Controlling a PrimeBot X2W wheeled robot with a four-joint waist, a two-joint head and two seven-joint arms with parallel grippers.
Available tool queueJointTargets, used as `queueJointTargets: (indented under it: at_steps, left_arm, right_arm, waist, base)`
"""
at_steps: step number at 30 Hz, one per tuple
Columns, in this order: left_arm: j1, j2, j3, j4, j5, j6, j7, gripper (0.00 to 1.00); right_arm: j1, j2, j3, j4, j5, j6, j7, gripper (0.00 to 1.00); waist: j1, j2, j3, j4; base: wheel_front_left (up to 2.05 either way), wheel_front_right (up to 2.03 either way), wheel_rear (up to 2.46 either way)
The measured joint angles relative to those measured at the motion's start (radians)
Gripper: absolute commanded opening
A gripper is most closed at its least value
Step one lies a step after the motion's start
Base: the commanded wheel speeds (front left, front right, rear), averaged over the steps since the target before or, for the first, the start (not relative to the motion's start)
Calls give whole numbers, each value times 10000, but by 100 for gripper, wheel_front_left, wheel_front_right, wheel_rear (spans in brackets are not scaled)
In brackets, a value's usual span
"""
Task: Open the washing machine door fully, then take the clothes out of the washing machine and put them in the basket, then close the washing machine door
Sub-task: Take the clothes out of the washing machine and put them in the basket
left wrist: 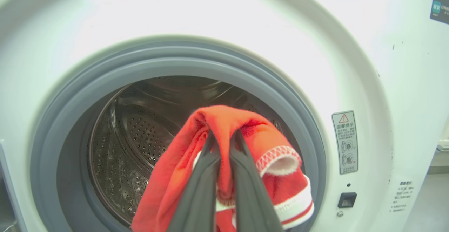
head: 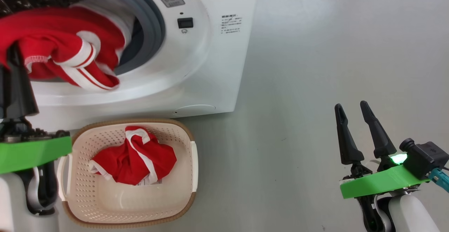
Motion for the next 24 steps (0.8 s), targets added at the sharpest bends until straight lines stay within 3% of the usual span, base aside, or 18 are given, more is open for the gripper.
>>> queueJointTargets:
  at_steps: [11, 24]
  left_arm:
    - [483, -232, 127, -1904, 82, 0, -6, 0]
    - [1340, -447, -332, 654, -50, 0, -4, 0]
  right_arm:
    - [46, 0, 15, 2, 0, 0, 0, 100]
    - [49, 0, 63, -25, 4, 0, 0, 100]
  waist:
    - [0, 0, -51, 75]
    - [0, 0, 240, -36]
  base:
    - [0, 0, 0]
    - [0, 0, 0]
